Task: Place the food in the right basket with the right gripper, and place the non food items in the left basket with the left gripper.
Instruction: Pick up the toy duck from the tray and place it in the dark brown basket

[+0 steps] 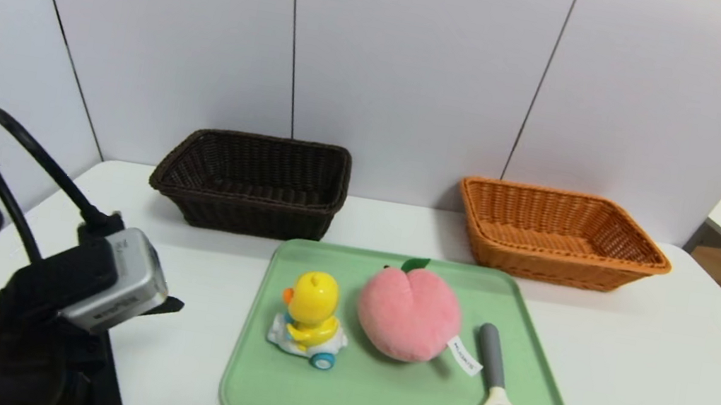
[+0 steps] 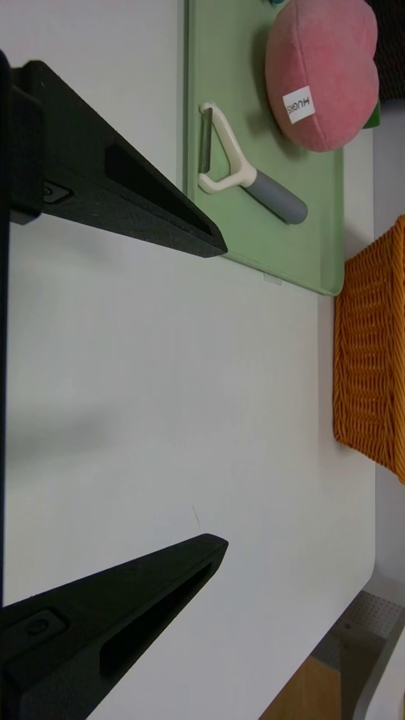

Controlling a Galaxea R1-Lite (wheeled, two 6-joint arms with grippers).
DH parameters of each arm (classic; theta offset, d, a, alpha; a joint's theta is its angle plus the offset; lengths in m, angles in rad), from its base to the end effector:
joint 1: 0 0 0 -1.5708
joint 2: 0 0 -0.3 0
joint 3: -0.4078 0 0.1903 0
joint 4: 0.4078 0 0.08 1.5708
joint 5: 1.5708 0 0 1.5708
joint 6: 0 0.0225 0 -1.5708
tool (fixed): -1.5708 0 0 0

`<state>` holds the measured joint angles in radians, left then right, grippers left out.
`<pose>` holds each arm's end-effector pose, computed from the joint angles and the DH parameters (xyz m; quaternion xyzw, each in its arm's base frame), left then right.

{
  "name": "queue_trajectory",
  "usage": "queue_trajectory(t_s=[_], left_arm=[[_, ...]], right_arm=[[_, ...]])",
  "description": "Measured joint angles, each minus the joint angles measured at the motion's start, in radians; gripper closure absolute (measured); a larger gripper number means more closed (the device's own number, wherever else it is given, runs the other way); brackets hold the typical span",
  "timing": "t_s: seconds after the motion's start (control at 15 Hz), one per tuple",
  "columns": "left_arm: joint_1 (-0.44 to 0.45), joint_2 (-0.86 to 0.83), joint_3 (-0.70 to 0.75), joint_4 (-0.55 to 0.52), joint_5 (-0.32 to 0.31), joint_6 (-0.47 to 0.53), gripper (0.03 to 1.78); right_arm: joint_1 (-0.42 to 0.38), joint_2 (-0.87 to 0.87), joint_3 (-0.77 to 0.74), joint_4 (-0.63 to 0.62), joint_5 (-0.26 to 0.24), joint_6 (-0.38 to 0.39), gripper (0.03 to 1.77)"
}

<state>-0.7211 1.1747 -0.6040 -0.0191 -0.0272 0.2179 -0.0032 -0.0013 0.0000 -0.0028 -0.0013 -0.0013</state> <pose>0.1193 -0.1056 0.1922 0.1894 0.2163 -0.3774 0.8803 -0.0229 0.0000 0.0757 -0.0007 -0.0020 -0.0023 1.0000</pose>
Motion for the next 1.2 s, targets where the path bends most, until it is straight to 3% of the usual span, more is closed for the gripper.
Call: queue_trajectory(t_s=[0.27,0.53,0.8,0.93,1.2], left_arm=[[-0.074,0.120,0.000,-0.129,0.019,-0.072,0.12],[-0.084,0.223,0.017,-0.343,0.133,-0.159,0.12],[-0.091,0.302,0.032,-0.507,0.164,-0.245,0.12],[-0.124,0.332,0.042,-0.554,0.223,-0.293,0.12],[-0.241,0.383,0.074,-0.587,0.403,-0.423,0.12]], right_arm=[[0.000,0.000,0.000,0.000,0.000,0.000,0.10],[0.000,0.000,0.000,0.000,0.000,0.000,0.10],[0.000,0.000,0.000,0.000,0.000,0.000,0.10],[0.000,0.000,0.000,0.000,0.000,0.000,0.10],[0.000,0.000,0.000,0.000,0.000,0.000,0.10]])
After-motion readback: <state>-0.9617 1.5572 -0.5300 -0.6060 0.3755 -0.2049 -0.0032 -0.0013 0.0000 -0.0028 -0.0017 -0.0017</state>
